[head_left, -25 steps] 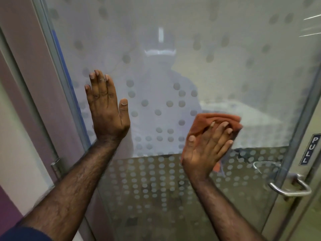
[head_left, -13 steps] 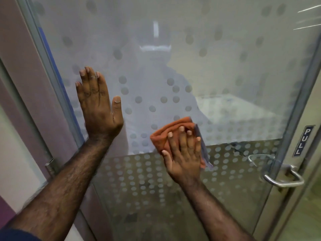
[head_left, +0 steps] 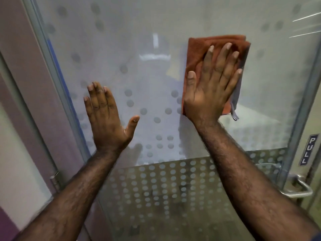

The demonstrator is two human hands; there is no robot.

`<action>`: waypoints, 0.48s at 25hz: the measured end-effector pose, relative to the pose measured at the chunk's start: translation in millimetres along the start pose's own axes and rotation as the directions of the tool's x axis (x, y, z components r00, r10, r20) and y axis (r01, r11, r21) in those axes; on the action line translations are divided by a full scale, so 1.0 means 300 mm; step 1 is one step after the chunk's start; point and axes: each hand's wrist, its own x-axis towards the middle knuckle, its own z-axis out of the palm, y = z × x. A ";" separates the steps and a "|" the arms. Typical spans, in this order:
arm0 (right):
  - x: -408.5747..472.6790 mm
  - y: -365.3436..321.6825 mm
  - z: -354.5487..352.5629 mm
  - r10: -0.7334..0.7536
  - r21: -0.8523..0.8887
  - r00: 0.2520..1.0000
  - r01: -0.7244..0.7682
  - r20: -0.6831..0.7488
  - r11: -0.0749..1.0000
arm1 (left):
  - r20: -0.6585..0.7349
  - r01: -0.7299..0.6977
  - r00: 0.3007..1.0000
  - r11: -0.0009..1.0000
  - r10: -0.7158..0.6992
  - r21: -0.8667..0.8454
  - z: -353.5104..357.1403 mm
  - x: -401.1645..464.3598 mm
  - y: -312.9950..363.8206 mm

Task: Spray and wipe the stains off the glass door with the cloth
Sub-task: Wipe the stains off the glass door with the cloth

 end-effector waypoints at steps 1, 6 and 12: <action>0.012 -0.056 -0.003 -0.053 0.025 0.999 0.053 0.009 0.998 | 0.002 -0.006 1.000 1.000 0.006 0.003 0.000 0.001 -0.001; -0.046 -0.315 -0.001 -0.375 0.206 0.924 0.354 0.071 0.912 | -0.032 -0.021 0.999 0.992 0.017 -0.126 -0.003 0.000 -0.019; -0.336 -0.391 0.026 -0.674 0.365 0.733 0.606 0.087 0.706 | -0.126 0.170 0.960 0.880 -0.249 -0.443 -0.049 -0.037 -0.042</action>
